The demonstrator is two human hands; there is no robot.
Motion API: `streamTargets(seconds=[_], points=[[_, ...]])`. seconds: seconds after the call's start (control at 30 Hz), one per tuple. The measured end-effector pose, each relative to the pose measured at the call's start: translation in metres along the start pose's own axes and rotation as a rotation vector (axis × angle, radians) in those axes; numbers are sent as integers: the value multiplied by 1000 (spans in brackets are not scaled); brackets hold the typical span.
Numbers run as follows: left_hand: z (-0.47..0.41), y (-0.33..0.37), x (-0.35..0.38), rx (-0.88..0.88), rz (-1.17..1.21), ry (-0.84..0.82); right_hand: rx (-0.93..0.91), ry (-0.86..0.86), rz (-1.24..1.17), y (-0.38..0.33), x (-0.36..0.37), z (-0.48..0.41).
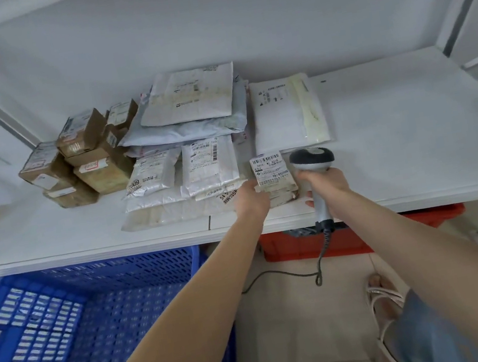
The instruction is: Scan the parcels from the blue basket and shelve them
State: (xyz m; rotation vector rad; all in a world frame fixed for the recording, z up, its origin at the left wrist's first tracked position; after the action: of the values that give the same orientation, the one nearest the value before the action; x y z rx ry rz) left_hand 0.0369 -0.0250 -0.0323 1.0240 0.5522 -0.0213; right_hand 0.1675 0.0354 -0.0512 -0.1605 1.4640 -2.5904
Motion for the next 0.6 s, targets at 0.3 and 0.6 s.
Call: streamTargets(seconds=[0.3, 0.6], points=[[-6, -14, -1, 70, 4, 70, 76, 53, 177, -17, -55, -32], [-16, -31, -1, 76, 22, 59, 63, 121, 431, -10, -54, -64]])
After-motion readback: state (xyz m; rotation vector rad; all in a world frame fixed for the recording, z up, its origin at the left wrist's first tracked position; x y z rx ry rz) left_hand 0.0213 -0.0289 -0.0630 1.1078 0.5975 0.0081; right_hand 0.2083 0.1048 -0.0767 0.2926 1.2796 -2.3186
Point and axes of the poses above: each hand's wrist, its own z-axis away from the middle knuckle, its own x-axis out of the palm, y = z × x, the point moved 1 cm from there along -z, towards the middle knuckle, and after that the axes turned 7 degrees about -y, right-handed, at the moved point
